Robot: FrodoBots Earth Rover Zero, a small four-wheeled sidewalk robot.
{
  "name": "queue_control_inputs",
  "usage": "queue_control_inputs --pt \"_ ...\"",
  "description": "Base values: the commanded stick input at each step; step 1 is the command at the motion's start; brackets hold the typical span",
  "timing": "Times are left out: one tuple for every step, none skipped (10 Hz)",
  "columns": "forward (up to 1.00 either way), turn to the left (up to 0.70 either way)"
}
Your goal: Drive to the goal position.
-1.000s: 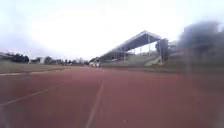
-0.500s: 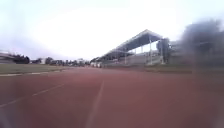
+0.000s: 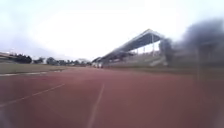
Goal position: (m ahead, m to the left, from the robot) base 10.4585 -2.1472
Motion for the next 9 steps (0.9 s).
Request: queue_control_inputs --pt "0.68 0.0" --pt "0.68 0.0" --pt "0.68 0.0" --pt "0.68 0.0" --pt "0.68 -0.02" --pt "0.68 -0.17" --pt "0.69 -0.22" --pt "0.7 0.0" --pt "0.7 0.0"
